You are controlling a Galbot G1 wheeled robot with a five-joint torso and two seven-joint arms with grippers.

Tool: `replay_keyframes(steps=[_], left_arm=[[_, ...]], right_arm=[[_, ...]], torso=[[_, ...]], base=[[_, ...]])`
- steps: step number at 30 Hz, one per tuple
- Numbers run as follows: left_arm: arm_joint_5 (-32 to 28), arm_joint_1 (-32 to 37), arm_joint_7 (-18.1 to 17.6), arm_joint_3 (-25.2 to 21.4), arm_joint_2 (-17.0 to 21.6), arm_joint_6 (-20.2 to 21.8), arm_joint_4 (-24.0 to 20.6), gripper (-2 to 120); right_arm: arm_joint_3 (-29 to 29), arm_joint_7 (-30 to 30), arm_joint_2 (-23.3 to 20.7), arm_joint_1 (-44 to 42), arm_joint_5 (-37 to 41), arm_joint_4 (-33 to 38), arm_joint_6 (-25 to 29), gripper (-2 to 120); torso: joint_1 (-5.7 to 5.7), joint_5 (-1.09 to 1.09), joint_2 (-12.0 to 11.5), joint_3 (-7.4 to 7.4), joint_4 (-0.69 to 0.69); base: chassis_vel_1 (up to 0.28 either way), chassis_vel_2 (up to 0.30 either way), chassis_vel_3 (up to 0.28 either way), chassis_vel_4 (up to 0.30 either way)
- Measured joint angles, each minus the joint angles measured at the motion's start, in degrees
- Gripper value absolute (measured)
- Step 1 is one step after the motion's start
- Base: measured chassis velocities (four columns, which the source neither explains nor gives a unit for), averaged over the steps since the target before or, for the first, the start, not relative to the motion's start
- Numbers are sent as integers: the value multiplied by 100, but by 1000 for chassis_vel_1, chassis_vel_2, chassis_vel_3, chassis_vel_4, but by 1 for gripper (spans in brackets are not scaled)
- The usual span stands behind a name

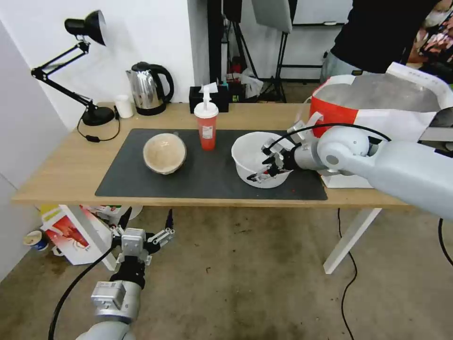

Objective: Pick up the trash from the table and place it into the takeout bag.

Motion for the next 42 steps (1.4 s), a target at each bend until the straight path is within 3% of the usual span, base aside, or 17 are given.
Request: replay_keyframes(steps=[18, 42], left_arm=[[0, 0, 0, 0, 0, 0, 0, 100], [0, 0, 0, 0, 0, 0, 0, 100]], right_arm=[[-20, 0, 190, -86, -48, -173, 2, 3], [53, -64, 258, -131, -58, -183, -7, 0]], torso=[[0, 0, 0, -1, 0], [0, 2, 0, 1, 1]], base=[[0, 0, 0, 0], [0, 0, 0, 0]])
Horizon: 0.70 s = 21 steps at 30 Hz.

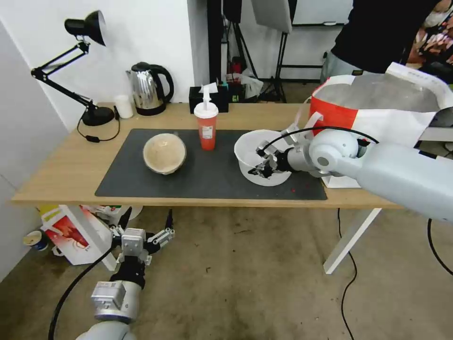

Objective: Pick up the trash from the table and place it into the takeout bag.

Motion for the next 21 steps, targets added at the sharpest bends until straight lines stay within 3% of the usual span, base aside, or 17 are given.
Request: replay_keyframes(steps=[21], left_arm=[[0, 0, 0, 0, 0, 0, 0, 100]], right_arm=[[310, -230, -164, 414, 152, 201, 7, 0]], torso=[[0, -2, 0, -1, -1]], base=[[0, 0, 0, 0]])
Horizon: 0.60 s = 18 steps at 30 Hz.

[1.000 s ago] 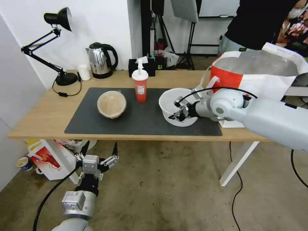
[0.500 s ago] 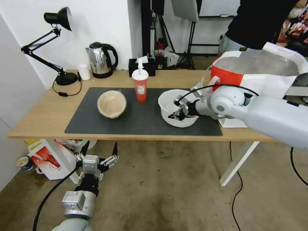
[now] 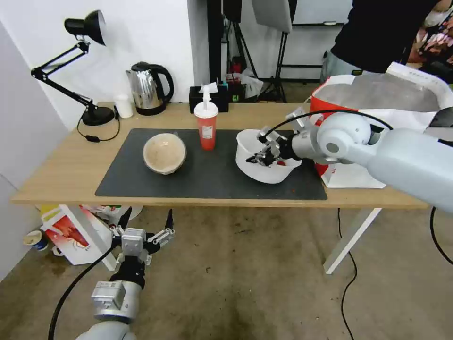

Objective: Pick up the trash from the table and place it into the takeout bag.

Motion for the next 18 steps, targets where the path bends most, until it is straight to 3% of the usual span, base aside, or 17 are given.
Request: replay_keyframes(steps=[18], left_arm=[[0, 0, 0, 0, 0, 0, 0, 100]], right_arm=[[122, -211, -122, 727, -122, 119, 5, 0]], torso=[[-1, 0, 0, 0, 0]], base=[[0, 0, 0, 0]])
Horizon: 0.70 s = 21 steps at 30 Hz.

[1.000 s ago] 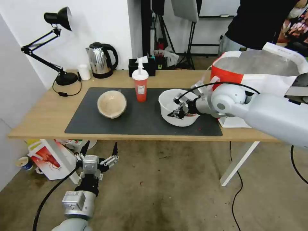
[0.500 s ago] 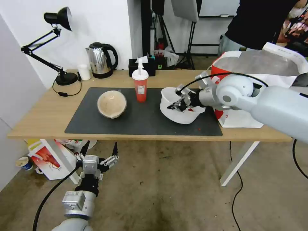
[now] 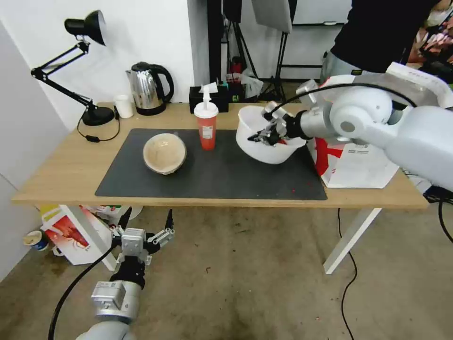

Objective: Pick up the trash from the table and place it into the takeout bag.

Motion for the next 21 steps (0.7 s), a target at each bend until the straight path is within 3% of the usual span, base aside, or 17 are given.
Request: replay_keyframes(steps=[21], left_arm=[[0, 0, 0, 0, 0, 0, 0, 100]], right_arm=[[619, -77, 138, 1036, 625, -582, 5, 0]], torso=[[-1, 1, 0, 0, -1]], base=[[0, 0, 0, 0]])
